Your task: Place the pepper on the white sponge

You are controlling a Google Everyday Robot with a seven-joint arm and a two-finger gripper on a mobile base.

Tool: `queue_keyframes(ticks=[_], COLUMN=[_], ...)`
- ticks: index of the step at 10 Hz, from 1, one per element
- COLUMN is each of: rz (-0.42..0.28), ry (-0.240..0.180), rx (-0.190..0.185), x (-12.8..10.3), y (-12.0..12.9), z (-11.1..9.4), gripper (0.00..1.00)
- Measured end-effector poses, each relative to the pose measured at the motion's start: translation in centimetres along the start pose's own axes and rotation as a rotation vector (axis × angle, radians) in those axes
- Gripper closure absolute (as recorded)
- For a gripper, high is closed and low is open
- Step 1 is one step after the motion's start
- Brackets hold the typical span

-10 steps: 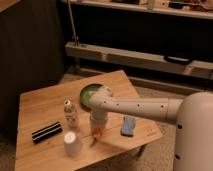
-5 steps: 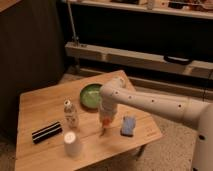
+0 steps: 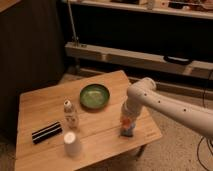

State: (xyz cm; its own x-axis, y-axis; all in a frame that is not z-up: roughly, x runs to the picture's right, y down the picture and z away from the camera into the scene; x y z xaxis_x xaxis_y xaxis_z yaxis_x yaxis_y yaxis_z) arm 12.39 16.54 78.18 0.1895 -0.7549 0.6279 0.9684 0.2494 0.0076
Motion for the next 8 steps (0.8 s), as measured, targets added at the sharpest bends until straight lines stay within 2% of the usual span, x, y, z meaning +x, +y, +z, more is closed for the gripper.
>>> queue_keyframes(ticks=[1,5,8], rz=[0.01,0.035,0.037], ry=[0.004,-0.019,-0.024], rx=[-0.001,0.01,0.018], x=[-0.1,-1.0,-1.6], y=[0.6,0.9,1.1], z=[0.0,2.3,3.2], gripper=[0.87,0.87,0.85])
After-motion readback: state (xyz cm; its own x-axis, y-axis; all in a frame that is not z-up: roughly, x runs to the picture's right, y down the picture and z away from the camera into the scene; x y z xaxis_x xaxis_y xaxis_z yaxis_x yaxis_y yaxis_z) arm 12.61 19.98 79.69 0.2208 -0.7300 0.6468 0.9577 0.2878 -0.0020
